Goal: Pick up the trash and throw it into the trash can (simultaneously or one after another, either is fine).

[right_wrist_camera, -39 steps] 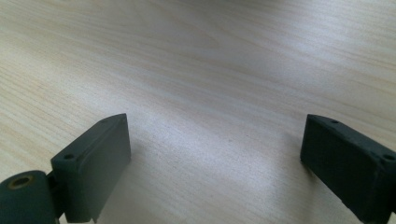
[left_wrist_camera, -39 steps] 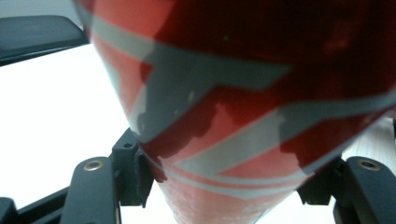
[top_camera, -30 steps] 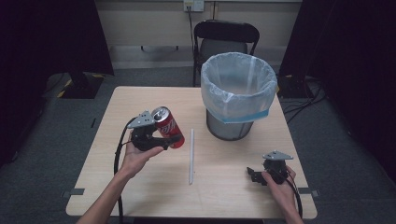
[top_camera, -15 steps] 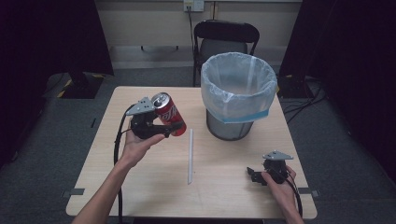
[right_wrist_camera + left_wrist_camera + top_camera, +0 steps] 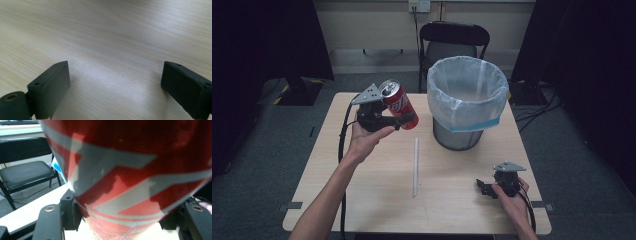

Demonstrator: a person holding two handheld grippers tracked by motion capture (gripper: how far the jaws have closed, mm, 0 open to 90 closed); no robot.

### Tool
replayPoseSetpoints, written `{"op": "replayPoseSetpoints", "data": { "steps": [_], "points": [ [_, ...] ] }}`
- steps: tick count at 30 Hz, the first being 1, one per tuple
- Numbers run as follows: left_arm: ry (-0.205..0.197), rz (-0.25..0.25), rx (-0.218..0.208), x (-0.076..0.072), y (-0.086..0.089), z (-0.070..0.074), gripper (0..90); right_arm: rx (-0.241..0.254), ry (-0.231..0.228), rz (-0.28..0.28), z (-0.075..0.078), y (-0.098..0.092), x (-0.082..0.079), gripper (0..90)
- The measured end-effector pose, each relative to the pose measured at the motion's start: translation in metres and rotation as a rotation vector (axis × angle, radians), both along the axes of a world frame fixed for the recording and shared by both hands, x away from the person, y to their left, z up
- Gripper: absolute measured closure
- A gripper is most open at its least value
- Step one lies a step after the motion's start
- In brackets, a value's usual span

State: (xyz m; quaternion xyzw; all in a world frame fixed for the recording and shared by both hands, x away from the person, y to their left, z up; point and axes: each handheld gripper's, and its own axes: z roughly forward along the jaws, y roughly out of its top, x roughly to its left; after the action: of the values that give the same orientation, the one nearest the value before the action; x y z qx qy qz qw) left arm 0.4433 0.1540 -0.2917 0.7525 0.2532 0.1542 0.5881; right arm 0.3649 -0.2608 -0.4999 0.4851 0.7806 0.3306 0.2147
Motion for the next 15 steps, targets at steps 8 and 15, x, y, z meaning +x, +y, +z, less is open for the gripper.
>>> {"op": "replayPoseSetpoints", "data": {
  "steps": [8, 15],
  "points": [
    [0.000, 0.002, -0.042, 0.014, -0.009, 0.011, 34.4, 0.000, 0.000, 0.000, 0.000, 0.000, 0.000, 7.7],
    [-0.021, 0.001, -0.035, 0.021, -0.021, 0.027, 34.4, 0.000, 0.000, 0.000, 0.000, 0.000, 0.000, 7.7]
  ]
}}
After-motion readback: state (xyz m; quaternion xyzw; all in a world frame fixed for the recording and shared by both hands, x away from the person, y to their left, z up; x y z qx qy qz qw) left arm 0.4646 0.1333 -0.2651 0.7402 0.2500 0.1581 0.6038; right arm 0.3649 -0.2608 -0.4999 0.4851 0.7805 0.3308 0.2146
